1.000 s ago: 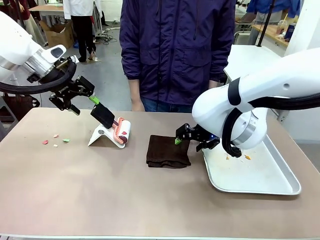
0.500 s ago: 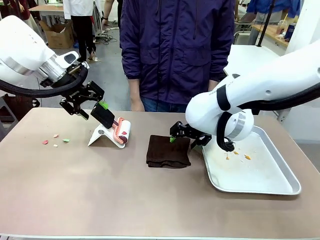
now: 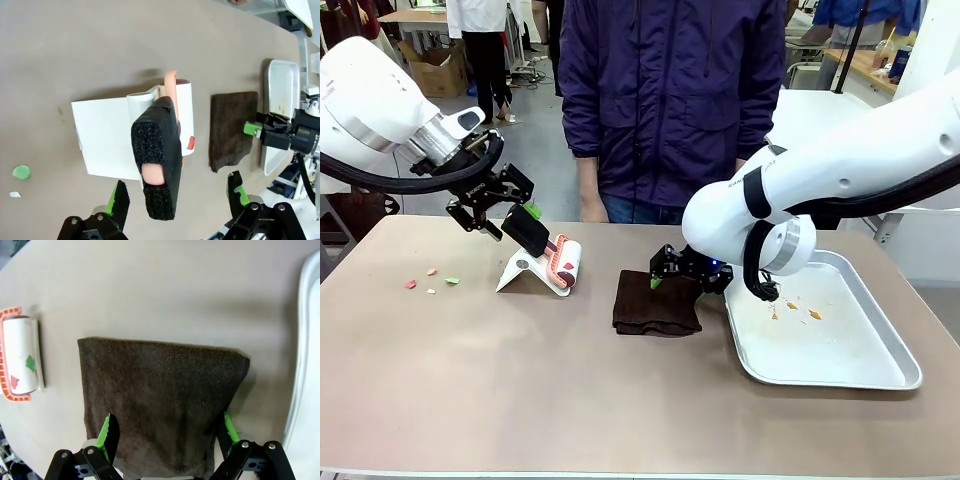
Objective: Clean the surface of the table.
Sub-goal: Hold the Lint Roller with your left hand and the towel with your right hand.
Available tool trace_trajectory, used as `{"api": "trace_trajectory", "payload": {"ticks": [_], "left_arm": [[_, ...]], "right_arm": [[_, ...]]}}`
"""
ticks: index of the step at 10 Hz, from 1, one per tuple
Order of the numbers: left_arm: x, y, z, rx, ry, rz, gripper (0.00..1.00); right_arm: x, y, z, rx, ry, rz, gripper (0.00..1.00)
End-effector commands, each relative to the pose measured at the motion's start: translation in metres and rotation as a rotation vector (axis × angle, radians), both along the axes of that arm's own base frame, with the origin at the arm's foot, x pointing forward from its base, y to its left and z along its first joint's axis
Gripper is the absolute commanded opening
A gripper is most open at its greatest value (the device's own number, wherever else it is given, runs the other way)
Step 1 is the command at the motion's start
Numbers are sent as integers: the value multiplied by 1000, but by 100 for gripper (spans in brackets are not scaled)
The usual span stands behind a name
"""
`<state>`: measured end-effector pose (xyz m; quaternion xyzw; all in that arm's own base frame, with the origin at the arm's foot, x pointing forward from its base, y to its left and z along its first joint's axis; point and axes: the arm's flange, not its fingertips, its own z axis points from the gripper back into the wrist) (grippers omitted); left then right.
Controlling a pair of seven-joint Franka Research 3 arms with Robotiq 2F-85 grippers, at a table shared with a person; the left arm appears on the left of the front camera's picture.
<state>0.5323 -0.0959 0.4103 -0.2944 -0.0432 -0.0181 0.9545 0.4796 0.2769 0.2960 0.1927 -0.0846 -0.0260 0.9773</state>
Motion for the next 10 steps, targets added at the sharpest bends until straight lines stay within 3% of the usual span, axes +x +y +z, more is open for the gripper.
{"api": "trace_trajectory", "payload": {"ticks": [1, 5, 6, 7, 8, 9, 10], "left_arm": [[6, 1, 1, 19, 20, 27, 100], [9, 5, -2, 12, 12, 67, 100], [11, 6, -2, 11, 30, 86, 41], [10, 6, -2, -1, 29, 84, 40], [10, 5, -1, -7, 21, 87, 0], [11, 6, -1, -9, 15, 98, 34], [14, 7, -2, -34, 25, 114, 0]], "right_arm": [[4, 3, 0, -8, 22, -7, 100], [3, 5, -1, -8, 51, 21, 100], [3, 5, -1, -19, 51, 21, 40], [3, 5, -1, -20, 56, 23, 40], [3, 5, -1, -20, 58, 25, 0], [3, 4, -1, -8, 50, 22, 34], [4, 3, -1, 12, 40, 19, 0]]}}
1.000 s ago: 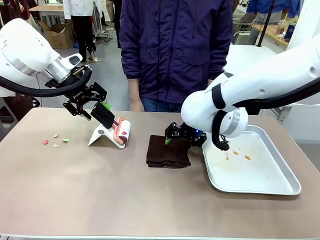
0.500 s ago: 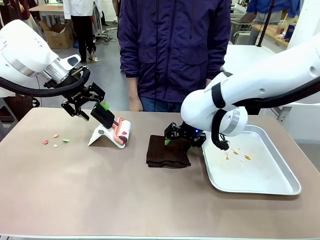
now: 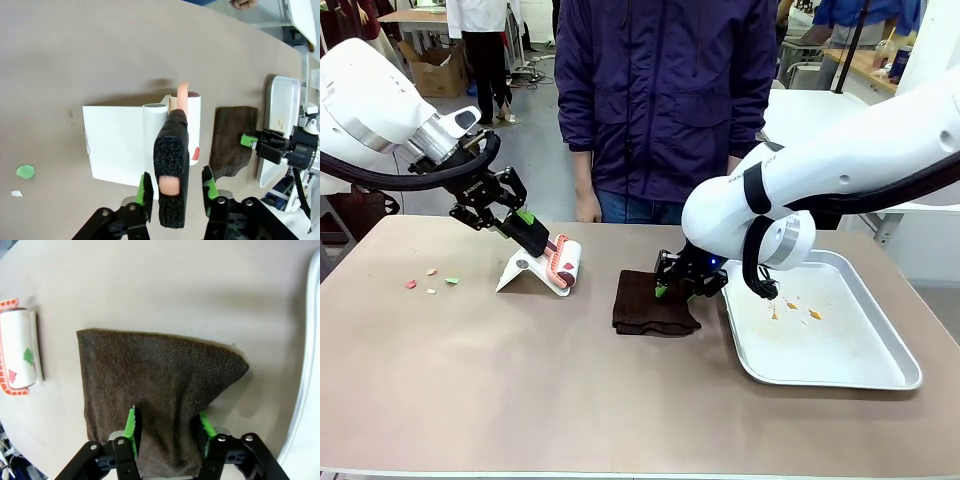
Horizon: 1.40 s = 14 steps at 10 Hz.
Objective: Clean the surface of the table.
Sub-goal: Hold the Lint Roller with your left hand and the towel with your right hand.
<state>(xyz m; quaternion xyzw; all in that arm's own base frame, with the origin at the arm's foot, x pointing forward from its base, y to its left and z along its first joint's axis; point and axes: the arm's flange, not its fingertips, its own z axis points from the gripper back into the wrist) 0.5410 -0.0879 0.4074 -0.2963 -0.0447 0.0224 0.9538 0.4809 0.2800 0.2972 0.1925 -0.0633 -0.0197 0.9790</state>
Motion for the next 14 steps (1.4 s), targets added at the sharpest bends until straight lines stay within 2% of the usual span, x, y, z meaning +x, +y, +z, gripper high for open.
{"api": "trace_trajectory", "payload": {"ticks": [1, 2, 5, 10, 12, 14], "left_arm": [[7, -1, 0, -33, 2, 50, 0], [7, 0, -1, -35, -1, 56, 0], [6, 3, -2, -40, -7, 60, 0], [5, 7, 3, -55, -22, 69, 0], [0, 15, 13, -130, -61, 77, 0], [-10, 31, 23, -275, -72, 57, 0]], "right_arm": [[3, 0, -4, 15, 5, -2, 0], [3, -1, -5, 16, 9, -2, 2], [3, -1, -6, 23, 21, 7, 0], [4, -8, -3, 113, 40, 15, 0], [-2, -29, 9, 280, 40, 4, 0], [-15, -61, 21, 645, 82, 58, 0]]}}
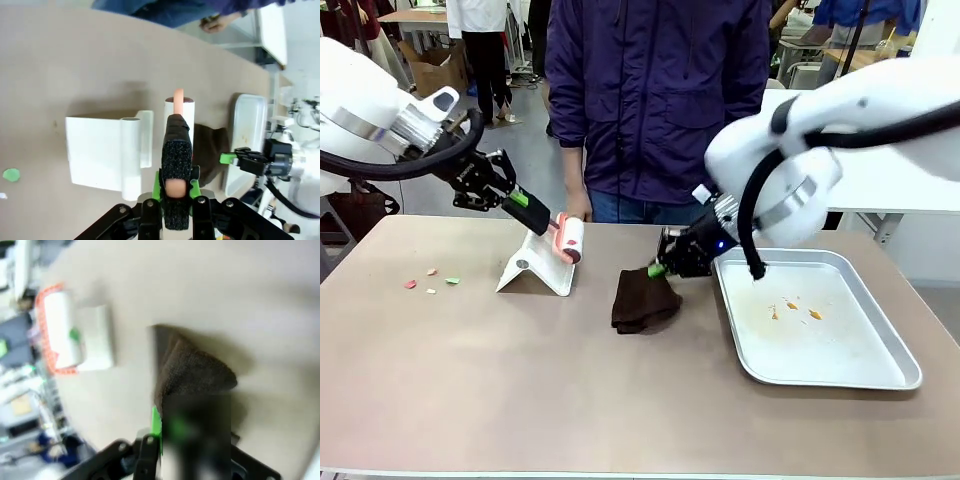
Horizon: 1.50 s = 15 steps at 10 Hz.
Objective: Clean the surface of the table.
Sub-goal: Hold the Lint Roller with your left hand and the towel with your right hand.
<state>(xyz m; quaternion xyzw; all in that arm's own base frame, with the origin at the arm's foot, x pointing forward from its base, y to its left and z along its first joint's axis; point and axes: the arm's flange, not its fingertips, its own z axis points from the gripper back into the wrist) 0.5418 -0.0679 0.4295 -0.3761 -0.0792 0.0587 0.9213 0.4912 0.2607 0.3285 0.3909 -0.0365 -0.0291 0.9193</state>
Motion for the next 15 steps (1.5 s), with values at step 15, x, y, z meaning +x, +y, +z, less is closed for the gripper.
{"api": "trace_trajectory", "payload": {"ticks": [15], "left_arm": [[-237, 325, -64, -760, -37, 156, 0]], "right_arm": [[-197, -310, -1, 951, 11, -319, 0]]}}
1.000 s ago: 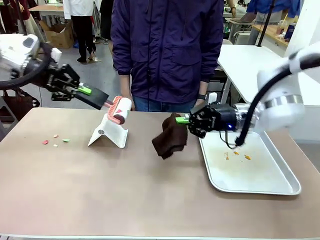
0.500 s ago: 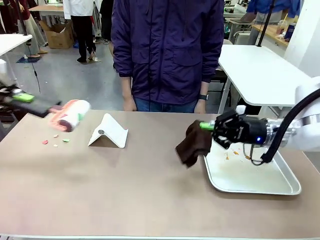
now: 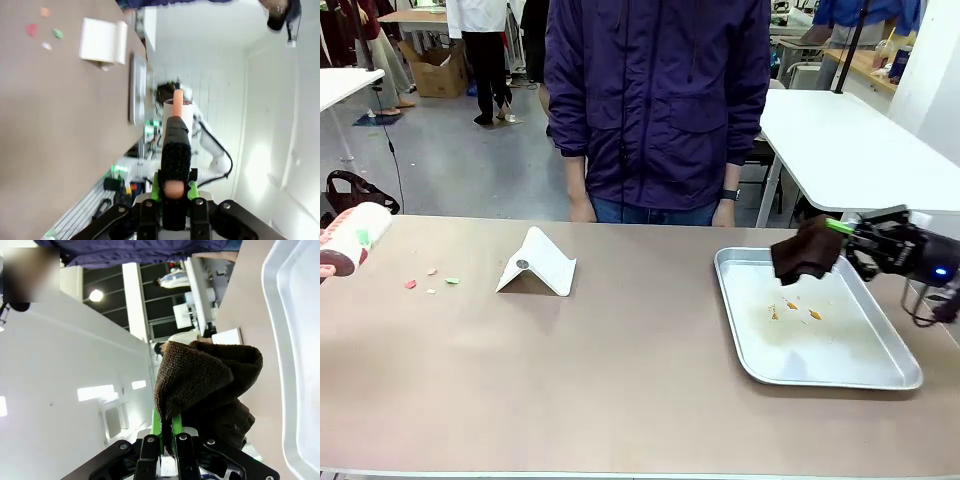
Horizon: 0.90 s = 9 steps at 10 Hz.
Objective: Clean the surface of the table.
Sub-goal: Hold the Lint Roller with your left hand and the towel with your right hand.
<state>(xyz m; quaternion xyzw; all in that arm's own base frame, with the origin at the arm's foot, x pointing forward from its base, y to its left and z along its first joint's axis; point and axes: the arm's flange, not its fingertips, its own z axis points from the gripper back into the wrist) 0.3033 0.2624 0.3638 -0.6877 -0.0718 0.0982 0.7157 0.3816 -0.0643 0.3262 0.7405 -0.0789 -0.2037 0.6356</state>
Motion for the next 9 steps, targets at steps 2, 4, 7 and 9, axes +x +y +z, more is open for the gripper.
{"api": "trace_trajectory", "payload": {"ticks": [2, 4, 7, 9], "left_arm": [[9, 13, -15, -5, 152, 211, 0], [31, 18, -29, 16, 223, 217, 0], [14, 24, -35, 38, 195, 218, 0], [14, 24, -35, 38, 195, 218, 0]], "right_arm": [[-93, -13, -6, 51, -6, 173, 0], [-103, -25, -7, -36, 1, 270, 0], [-75, -46, -16, -28, 34, 261, 0], [-75, -46, -16, -28, 34, 261, 0]]}}
